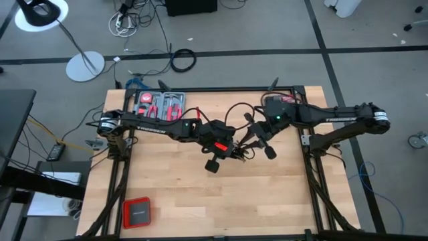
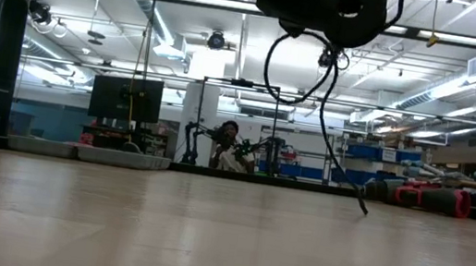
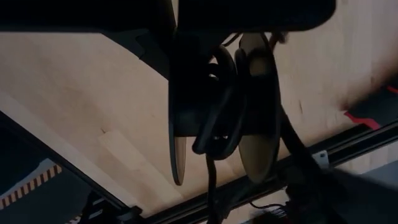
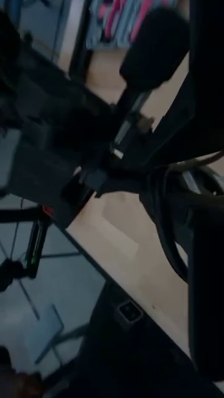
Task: Coil cords
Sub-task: Coil the black wire on the spool
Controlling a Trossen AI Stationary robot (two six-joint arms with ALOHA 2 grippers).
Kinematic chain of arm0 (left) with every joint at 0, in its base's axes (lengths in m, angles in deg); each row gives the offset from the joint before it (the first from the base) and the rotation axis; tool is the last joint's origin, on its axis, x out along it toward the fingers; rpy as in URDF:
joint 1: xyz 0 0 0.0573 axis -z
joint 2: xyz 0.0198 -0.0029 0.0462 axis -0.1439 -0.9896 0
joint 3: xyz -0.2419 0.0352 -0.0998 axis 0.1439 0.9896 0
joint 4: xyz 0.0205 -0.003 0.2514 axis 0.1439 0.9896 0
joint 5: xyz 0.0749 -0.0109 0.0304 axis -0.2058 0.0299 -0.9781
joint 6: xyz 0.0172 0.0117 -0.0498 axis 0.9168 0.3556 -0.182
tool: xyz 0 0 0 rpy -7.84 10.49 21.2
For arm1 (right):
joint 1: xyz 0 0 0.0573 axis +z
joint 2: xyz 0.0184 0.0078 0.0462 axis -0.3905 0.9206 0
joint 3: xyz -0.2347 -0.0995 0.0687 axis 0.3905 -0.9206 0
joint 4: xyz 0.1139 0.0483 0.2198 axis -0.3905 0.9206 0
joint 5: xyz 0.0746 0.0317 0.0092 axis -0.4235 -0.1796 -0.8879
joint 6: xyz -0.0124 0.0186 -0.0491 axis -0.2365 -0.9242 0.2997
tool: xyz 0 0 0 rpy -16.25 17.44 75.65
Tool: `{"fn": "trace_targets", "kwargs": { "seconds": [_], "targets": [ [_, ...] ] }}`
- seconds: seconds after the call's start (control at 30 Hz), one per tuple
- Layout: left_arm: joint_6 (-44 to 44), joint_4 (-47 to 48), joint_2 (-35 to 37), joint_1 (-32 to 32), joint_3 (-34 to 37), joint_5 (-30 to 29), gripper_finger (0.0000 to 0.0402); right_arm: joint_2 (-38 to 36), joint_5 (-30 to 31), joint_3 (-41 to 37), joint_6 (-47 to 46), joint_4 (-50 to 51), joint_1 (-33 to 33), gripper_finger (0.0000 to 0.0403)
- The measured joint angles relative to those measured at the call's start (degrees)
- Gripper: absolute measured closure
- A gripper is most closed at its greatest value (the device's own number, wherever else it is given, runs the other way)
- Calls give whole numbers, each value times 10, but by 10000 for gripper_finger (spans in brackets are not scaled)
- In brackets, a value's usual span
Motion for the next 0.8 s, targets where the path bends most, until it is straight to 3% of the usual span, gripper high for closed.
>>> {"fn": "trace_targets", "kwargs": {
  "seconds": [0.3,0.5,0.6,0.8],
  "targets": [
    [10,-32,0,1,0,1,401,-47,117,0,-58,-24,51,320],
    [10,-52,0,-1,0,0,401,-36,115,8,-67,-42,67,321],
    [10,-58,0,0,0,1,401,-22,83,25,-47,-40,66,321],
    [10,-56,0,7,0,25,401,-11,83,33,-29,-27,30,325]
  ]
}}
